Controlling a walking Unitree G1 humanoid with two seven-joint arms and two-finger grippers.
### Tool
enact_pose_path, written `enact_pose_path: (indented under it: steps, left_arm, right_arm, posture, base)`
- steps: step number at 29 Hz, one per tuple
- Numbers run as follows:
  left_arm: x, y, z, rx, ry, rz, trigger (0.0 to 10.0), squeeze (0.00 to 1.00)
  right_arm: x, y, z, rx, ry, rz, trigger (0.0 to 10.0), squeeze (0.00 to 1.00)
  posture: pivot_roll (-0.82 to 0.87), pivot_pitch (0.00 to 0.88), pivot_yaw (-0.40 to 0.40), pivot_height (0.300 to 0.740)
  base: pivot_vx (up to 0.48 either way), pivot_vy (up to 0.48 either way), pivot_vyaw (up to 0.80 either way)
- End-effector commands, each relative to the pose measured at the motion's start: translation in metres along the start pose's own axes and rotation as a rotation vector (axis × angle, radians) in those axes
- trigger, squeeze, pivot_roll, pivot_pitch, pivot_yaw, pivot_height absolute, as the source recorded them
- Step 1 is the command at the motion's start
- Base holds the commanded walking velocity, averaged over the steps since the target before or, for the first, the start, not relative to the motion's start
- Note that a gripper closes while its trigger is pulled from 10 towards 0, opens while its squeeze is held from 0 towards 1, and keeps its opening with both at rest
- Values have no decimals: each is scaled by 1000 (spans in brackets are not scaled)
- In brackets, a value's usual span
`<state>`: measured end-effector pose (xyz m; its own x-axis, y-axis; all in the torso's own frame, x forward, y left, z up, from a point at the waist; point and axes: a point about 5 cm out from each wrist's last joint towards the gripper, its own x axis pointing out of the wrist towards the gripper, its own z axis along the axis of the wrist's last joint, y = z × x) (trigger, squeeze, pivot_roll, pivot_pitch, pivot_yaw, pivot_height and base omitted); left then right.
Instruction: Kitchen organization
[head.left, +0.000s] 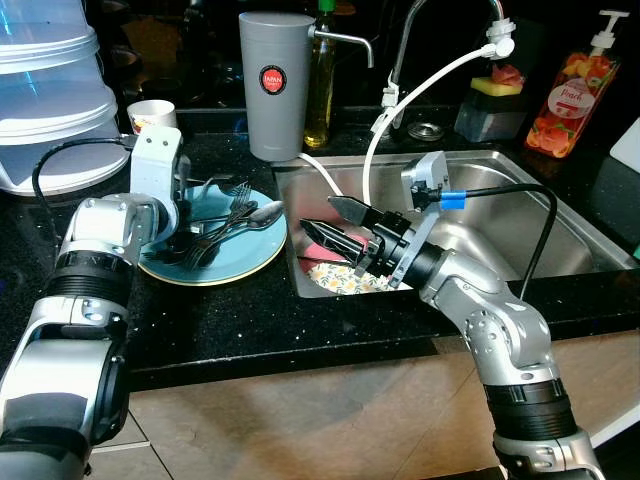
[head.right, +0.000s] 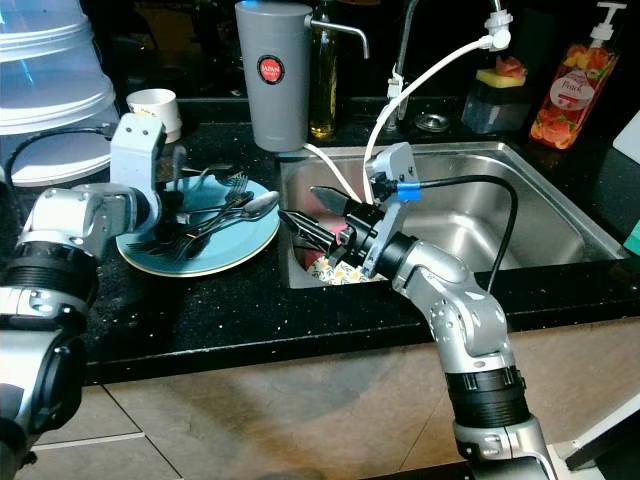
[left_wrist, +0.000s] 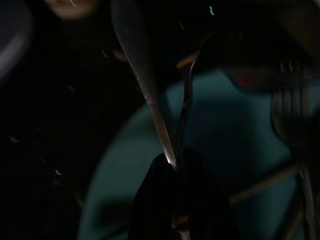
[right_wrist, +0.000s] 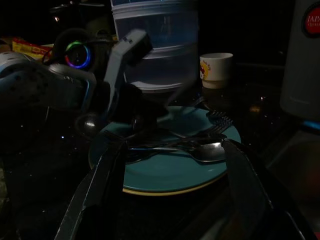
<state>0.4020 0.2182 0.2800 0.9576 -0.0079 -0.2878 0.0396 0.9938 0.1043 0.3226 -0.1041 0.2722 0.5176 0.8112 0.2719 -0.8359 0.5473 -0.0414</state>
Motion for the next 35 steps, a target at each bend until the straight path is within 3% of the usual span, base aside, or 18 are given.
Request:
enact_pose_path:
  steps: [1,4,10,13,18,21,23,25,26,27,28,29,30,31,32,33,35]
  left_arm:
    - [-4,4,13,-9,-79,15,0,0]
    - [-17,-13,47,-56,-310,-100,0,0]
    - [-31,-37,65,-76,-420,-221,0,0]
    - [-33,-47,62,-42,-444,-276,0,0]
    - [-38,-66,46,-89,-405,-390,0,0]
    - [-39,-68,44,-107,-421,-406,0,0]
    - [-43,-70,45,-150,-470,-454,0,0]
    - [-53,-72,42,-291,-576,-619,0,0]
    - [-53,-72,42,-291,-576,-619,0,0]
    - [-59,-71,40,-345,-615,-695,0,0]
    - [-59,-71,40,-345,-615,-695,0,0]
    - [-66,-71,37,-402,-644,-793,0,0]
    - [-66,-71,37,-402,-644,-793,0,0]
    - [-72,-71,34,-443,-655,-875,0,0]
    - [-78,-71,30,-467,-646,-951,0,0]
    - [-83,-72,26,-487,-620,-1016,0,0]
    - [-86,-73,23,-483,-605,-1056,0,0]
  right_arm:
    - [1,1,1,-5,1,8,10000,0]
    - [1,0,3,-3,-11,1,10000,0]
    - [0,-2,6,0,-27,-7,10000,0]
    - [1,-1,7,1,-30,-8,10000,0]
    - [2,0,5,5,-32,-6,10000,0]
    - [2,0,5,7,-36,-8,10000,0]
    - [2,-1,6,12,-50,-20,10000,0]
    - [4,-4,12,31,-114,-84,10000,0]
    - [4,-4,12,31,-114,-84,10000,0]
    - [4,-6,15,46,-151,-122,10000,0]
    - [4,-6,15,46,-151,-122,10000,0]
    - [5,-10,19,84,-201,-165,10000,0]
    - [5,-10,19,84,-201,-165,10000,0]
    - [5,-13,22,125,-246,-201,10000,208]
    - [4,-16,25,175,-285,-219,10000,561]
    - [4,-17,28,220,-316,-228,10000,1000]
    - [4,-17,29,248,-335,-227,10000,1000]
  posture:
    - [-35,110,-13,740]
    - [-35,110,-13,740]
    - [-38,107,-10,740]
    - [-35,101,-8,740]
    - [-29,99,-10,740]
    - [-28,96,-10,740]
    - [-28,96,-10,740]
    - [-30,87,-4,740]
    - [-30,87,-4,740]
    - [-30,87,-4,740]
    - [-30,87,-4,740]
    - [-31,85,-3,740]
    - [-31,85,-3,740]
    - [-26,81,-3,740]
    - [-25,79,-3,740]
    - [-25,75,-2,740]
    - [-24,73,-2,740]
  base:
    - [0,0,0]
    - [0,0,0]
    - [0,0,0]
    - [0,0,0]
    - [0,0,0]
    - [0,0,0]
    - [0,0,0]
    - [0,0,0]
    - [0,0,0]
    - [0,0,0]
    - [0,0,0]
    - [0,0,0]
    - [0,0,0]
    - [0,0,0]
    - [0,0,0]
    - [0,0,0]
    - [0,0,0]
